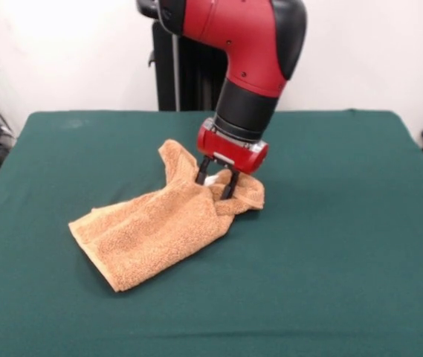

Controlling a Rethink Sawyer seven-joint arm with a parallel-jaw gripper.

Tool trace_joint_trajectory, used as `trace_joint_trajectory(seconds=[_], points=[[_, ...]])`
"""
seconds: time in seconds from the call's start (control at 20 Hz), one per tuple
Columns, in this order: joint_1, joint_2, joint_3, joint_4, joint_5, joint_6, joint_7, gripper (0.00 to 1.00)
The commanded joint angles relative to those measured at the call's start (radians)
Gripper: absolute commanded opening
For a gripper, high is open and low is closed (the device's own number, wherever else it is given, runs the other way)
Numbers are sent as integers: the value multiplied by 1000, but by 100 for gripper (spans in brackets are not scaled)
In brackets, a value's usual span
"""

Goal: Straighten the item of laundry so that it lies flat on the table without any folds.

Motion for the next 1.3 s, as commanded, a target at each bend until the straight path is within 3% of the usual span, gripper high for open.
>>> trace_joint_trajectory(seconds=[0.05,0.3,0.8,0.85,1.3], points=[[15,348,146,-238,159,-69,166,100],[14,328,153,-206,183,-112,180,100],[12,279,134,-181,187,-66,155,100],[28,287,113,-194,196,-46,152,0],[-6,253,154,-148,187,-111,161,0]])
